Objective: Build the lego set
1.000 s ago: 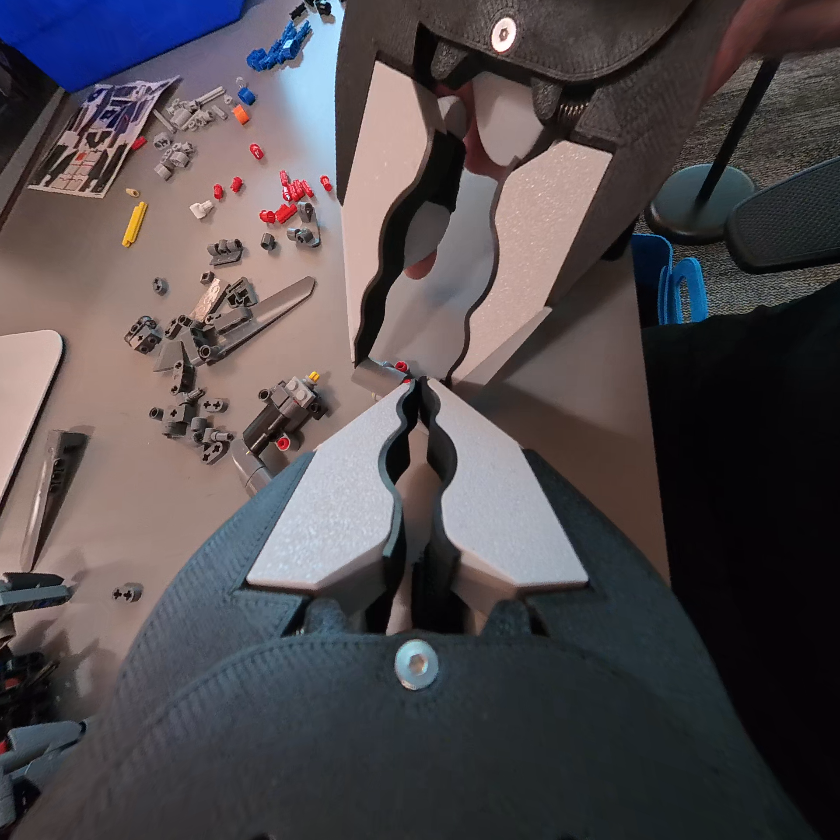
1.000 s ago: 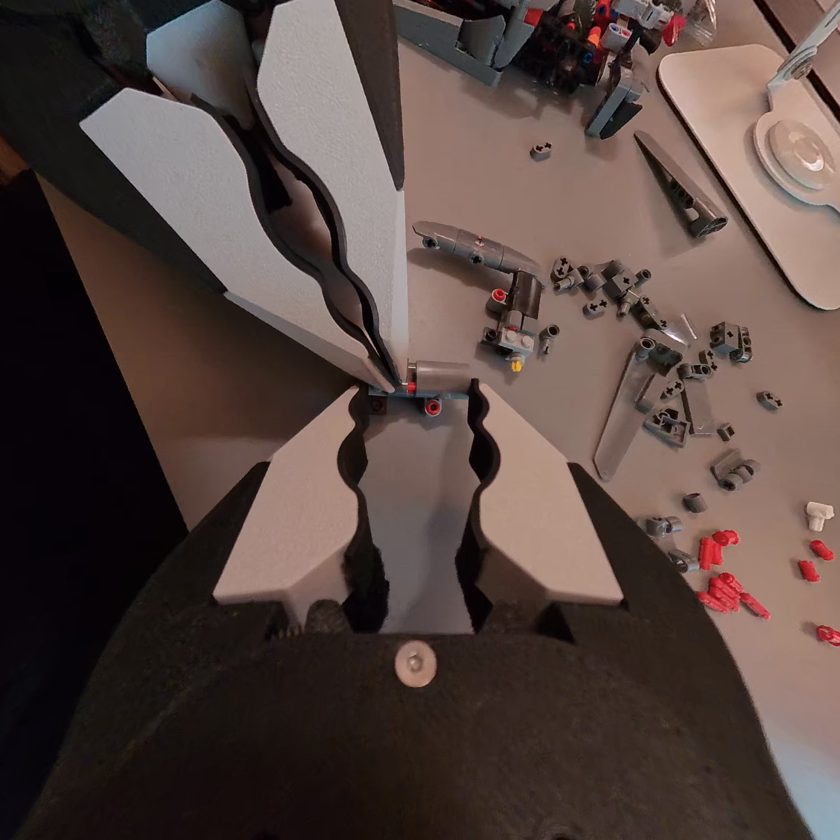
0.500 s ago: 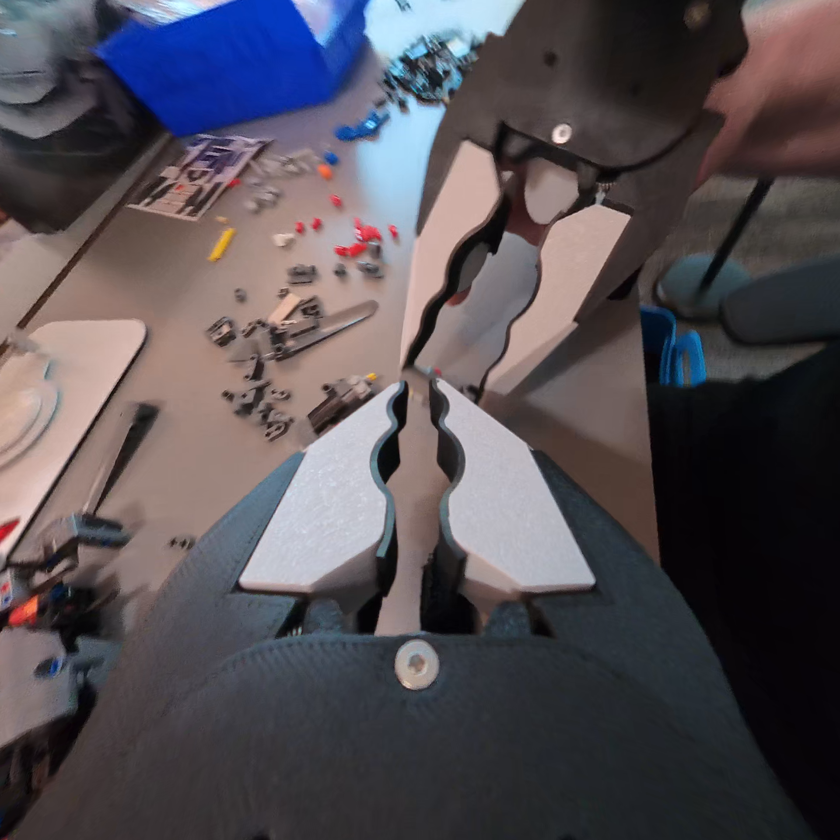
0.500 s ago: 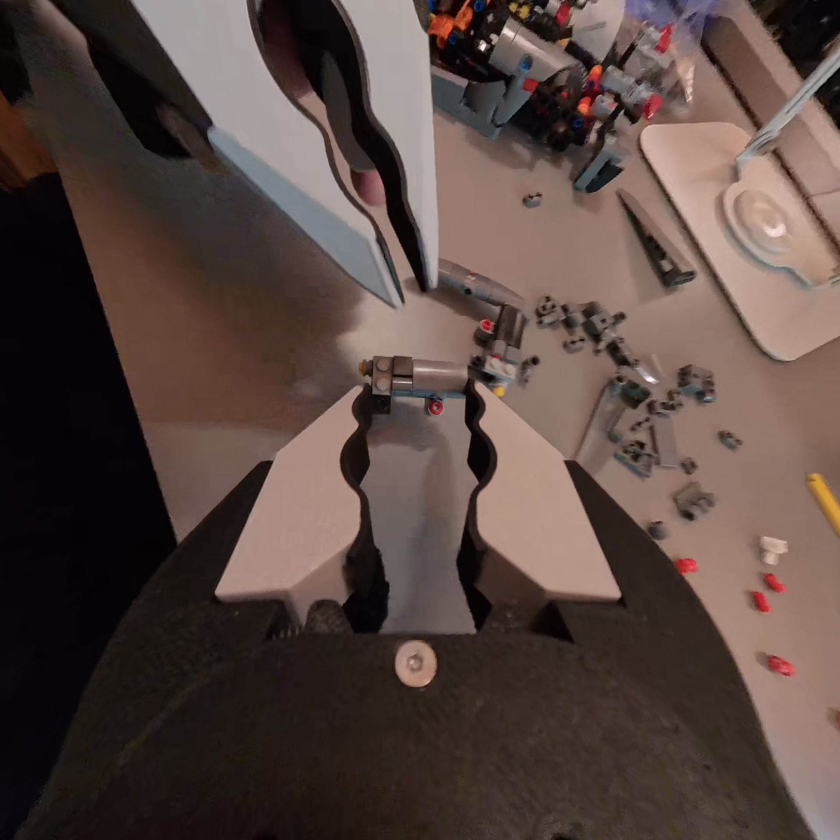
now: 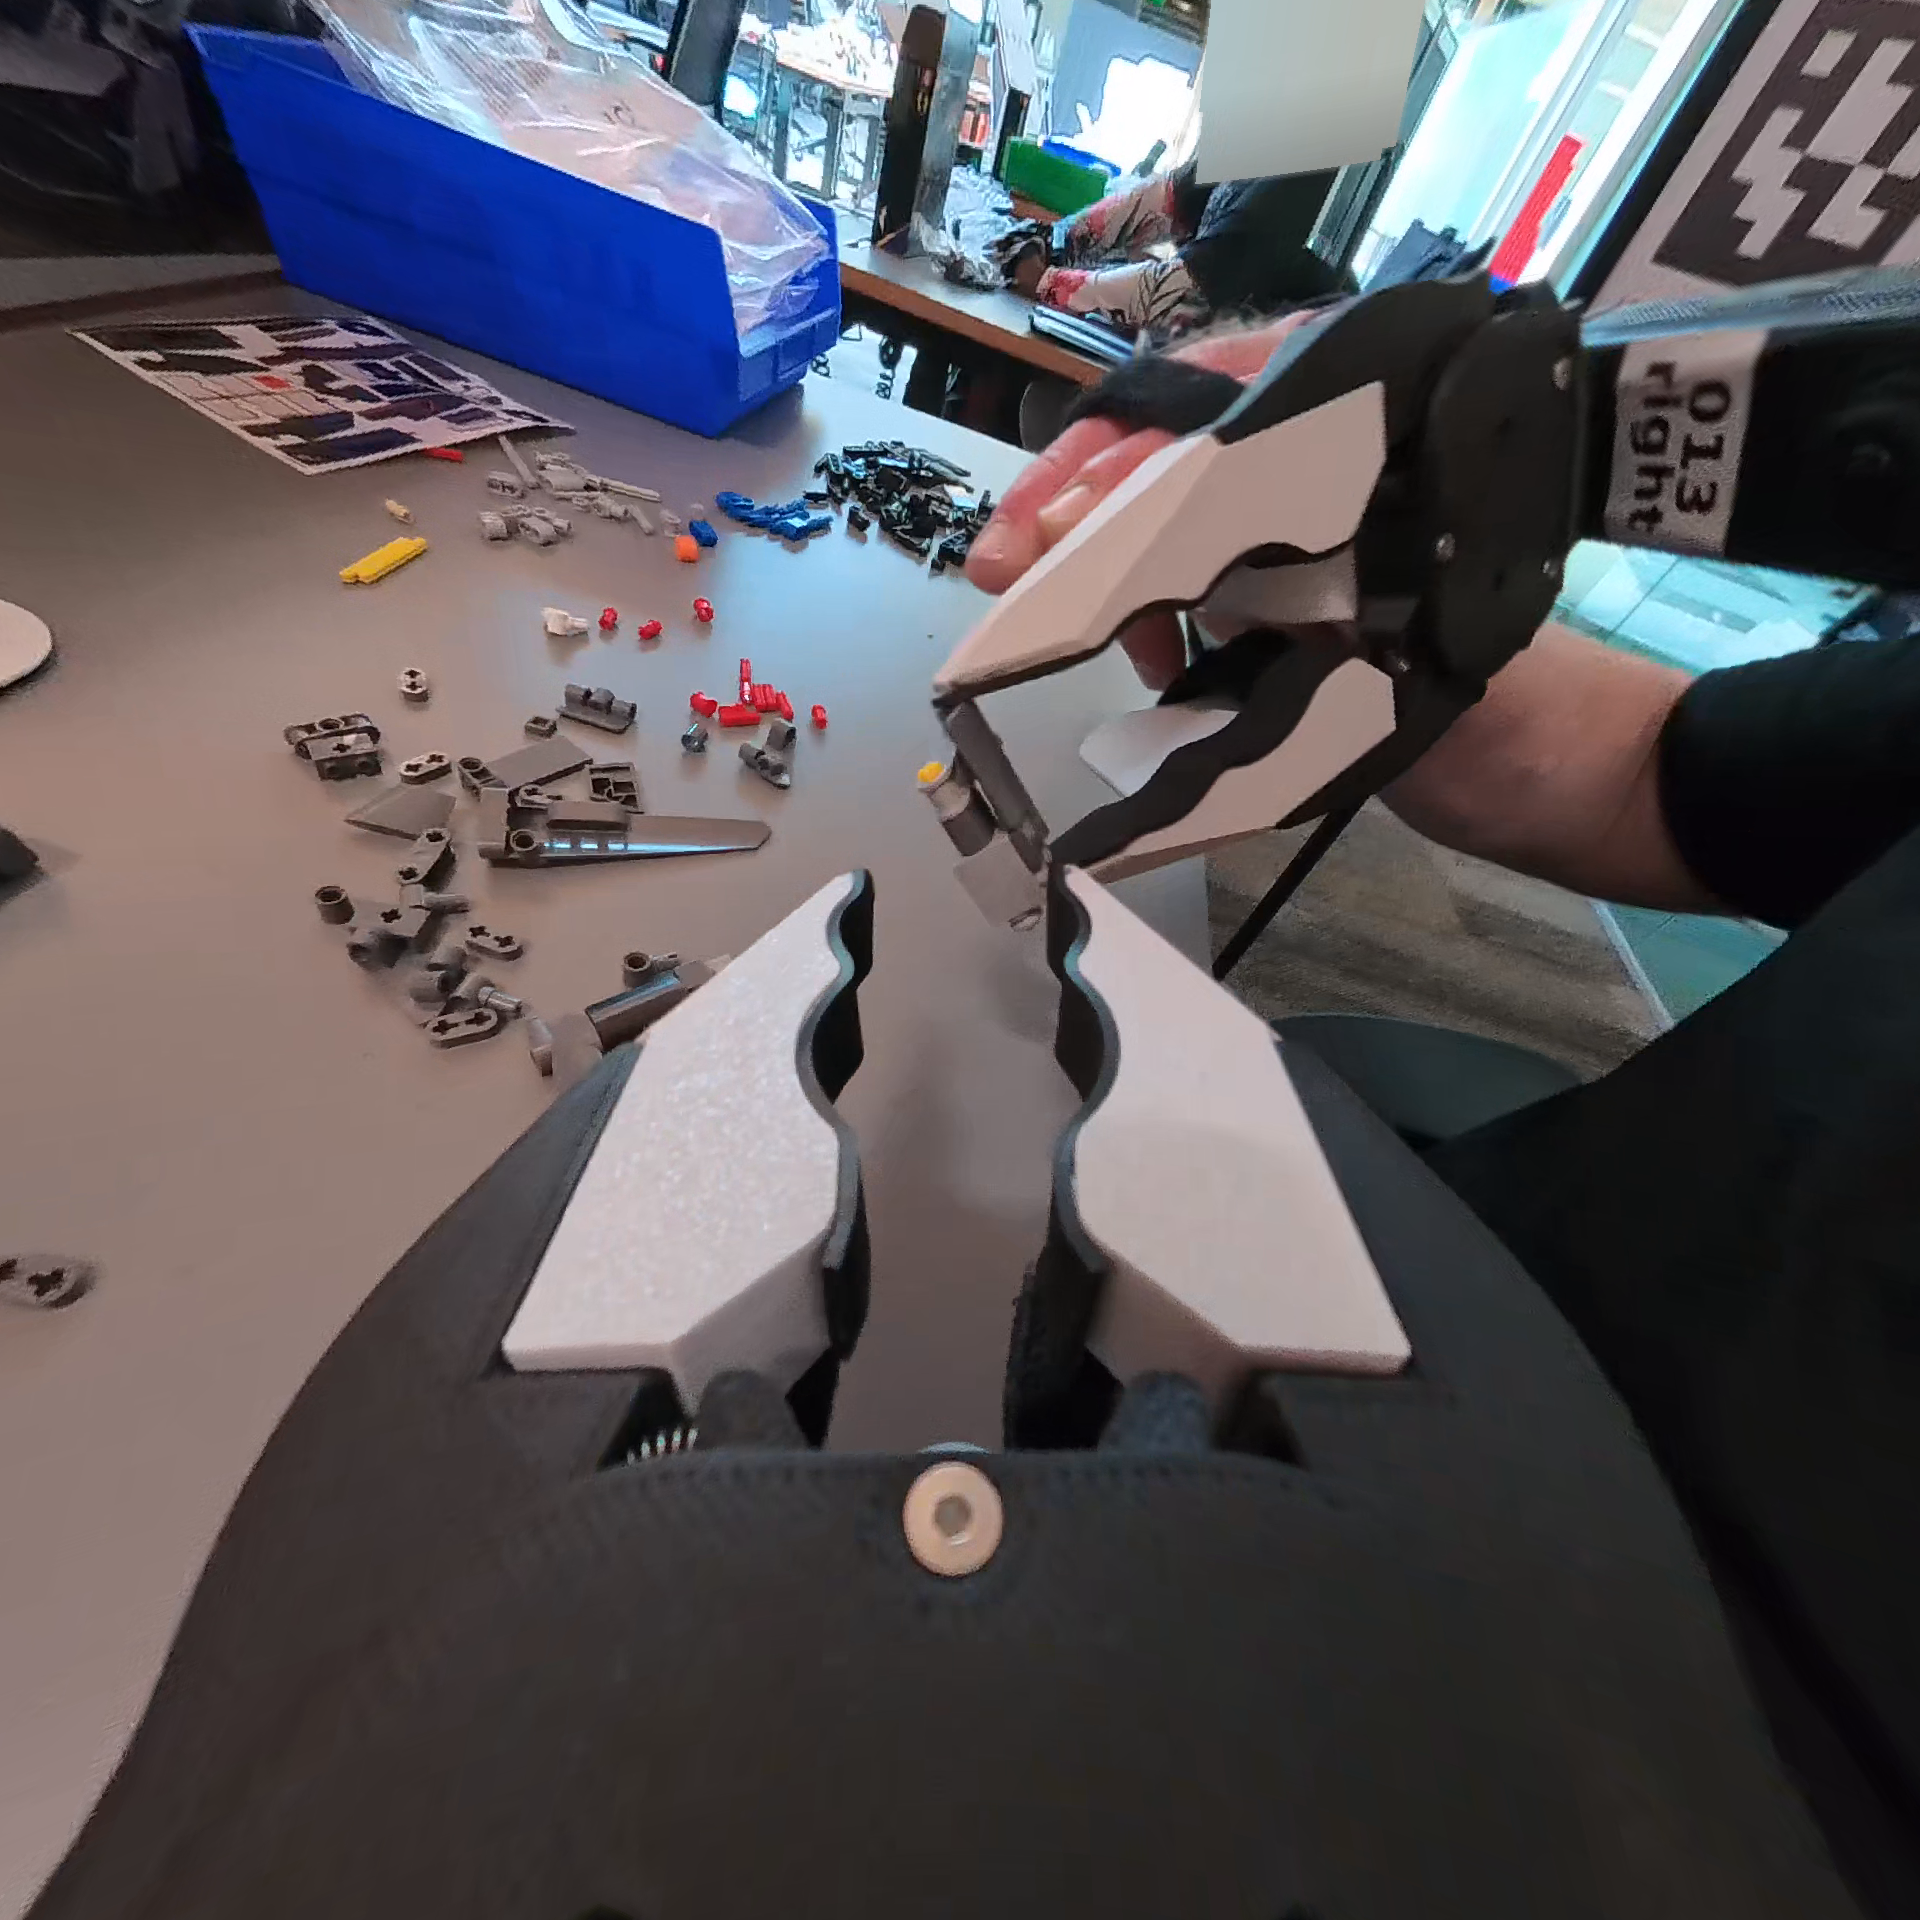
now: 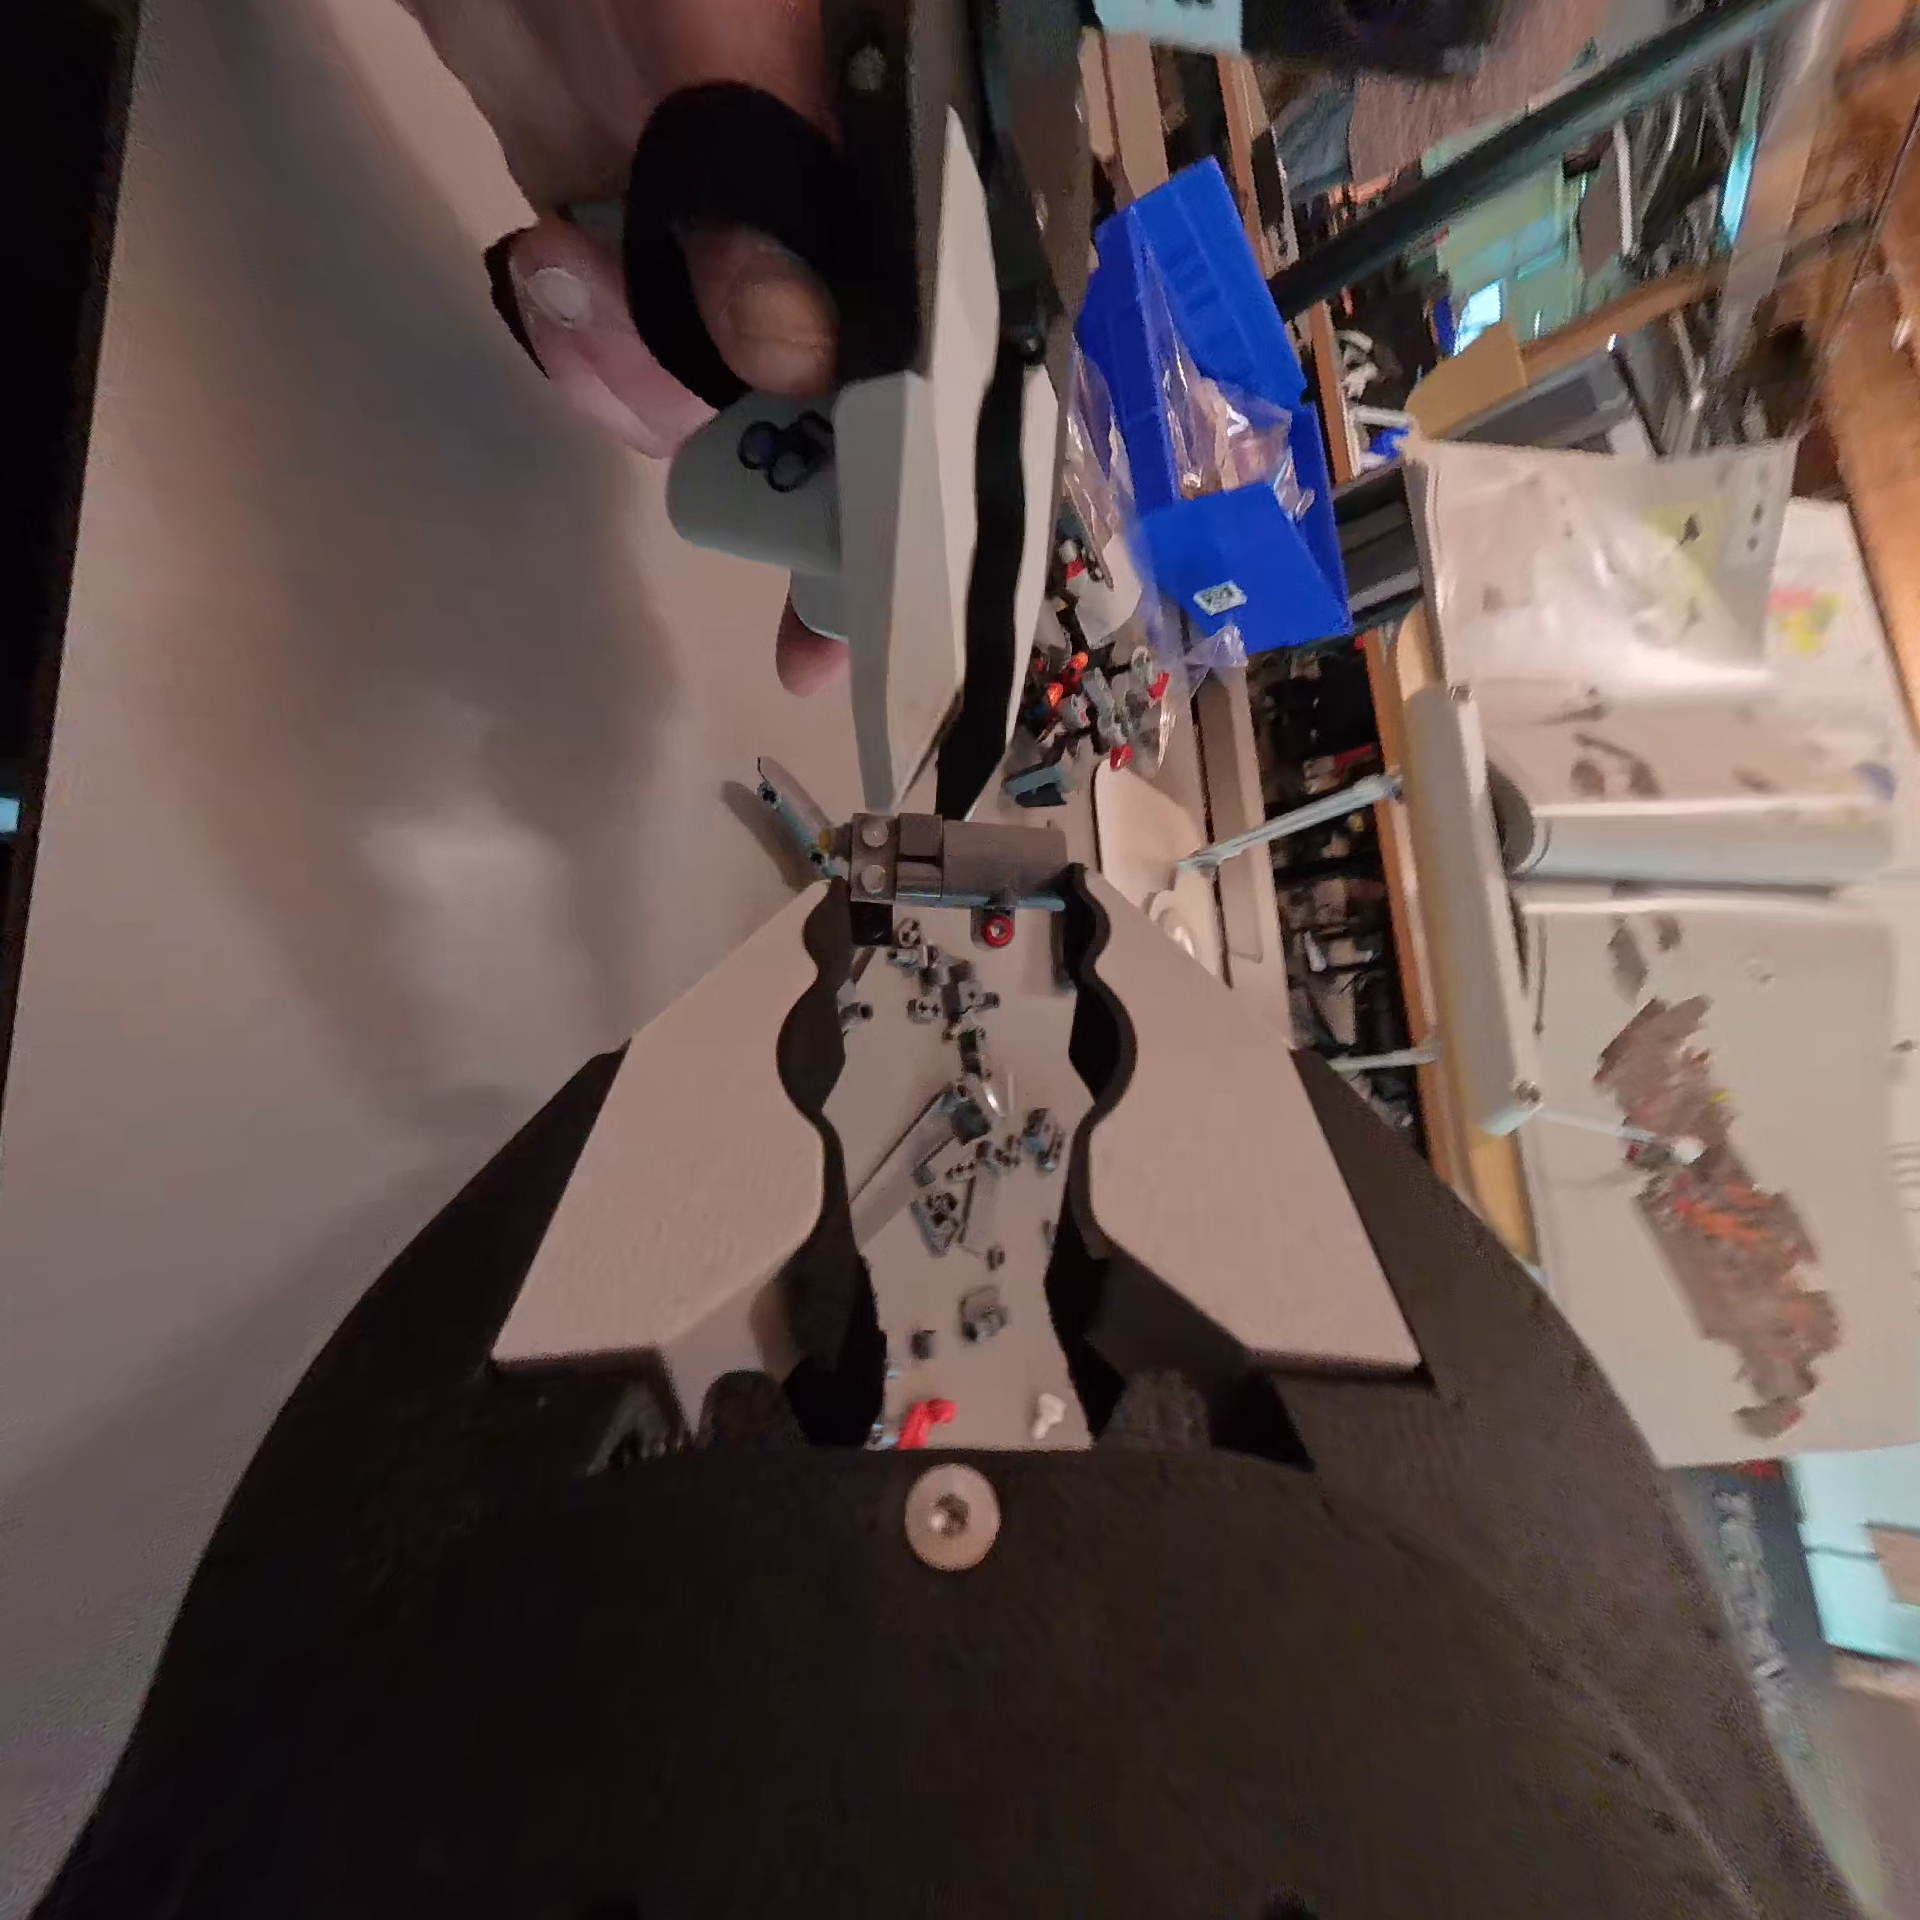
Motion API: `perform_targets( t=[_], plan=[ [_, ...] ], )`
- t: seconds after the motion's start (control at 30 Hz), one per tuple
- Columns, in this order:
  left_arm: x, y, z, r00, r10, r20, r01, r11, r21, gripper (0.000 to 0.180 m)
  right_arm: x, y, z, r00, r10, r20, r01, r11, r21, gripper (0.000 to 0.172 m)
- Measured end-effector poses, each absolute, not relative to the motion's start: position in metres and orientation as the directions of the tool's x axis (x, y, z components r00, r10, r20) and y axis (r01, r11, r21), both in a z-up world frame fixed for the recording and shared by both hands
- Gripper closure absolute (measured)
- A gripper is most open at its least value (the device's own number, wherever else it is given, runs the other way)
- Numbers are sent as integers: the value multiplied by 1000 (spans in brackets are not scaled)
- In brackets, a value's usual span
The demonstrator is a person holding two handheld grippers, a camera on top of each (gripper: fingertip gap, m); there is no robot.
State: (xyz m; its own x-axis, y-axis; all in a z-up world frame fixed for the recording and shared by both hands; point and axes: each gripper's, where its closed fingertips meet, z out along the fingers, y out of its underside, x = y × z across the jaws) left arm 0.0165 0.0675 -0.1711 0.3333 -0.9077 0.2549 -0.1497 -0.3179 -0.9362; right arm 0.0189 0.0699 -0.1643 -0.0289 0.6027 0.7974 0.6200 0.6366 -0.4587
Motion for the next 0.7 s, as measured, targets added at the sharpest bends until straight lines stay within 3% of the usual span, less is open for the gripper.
perform_targets(
  t=[0.27, 0.43, 0.5, 0.63, 0.7],
  plan=[
    [26, 62, -168, 251, -913, 321, -101, -354, -930, 164, 12, 65, -165, -202, 453, 868, 617, 747, -246, 133],
    [25, 70, -163, 258, -901, 350, -32, -370, -928, 166, 13, 75, -155, -135, 458, 879, 647, 712, -272, 126],
    [21, 75, -153, 270, -899, 345, 29, -351, -936, 166, 18, 80, -143, -30, 479, 877, 661, 669, -342, 121],
    [11, 84, -126, 256, -875, 411, 225, -359, -906, 166, 27, 82, -124, 275, 638, 719, 577, 489, -654, 122],
    [11, 87, -117, 223, -857, 464, 310, -389, -867, 166, 26, 83, -125, 365, 650, 666, 558, 420, -716, 123]
  ],
)
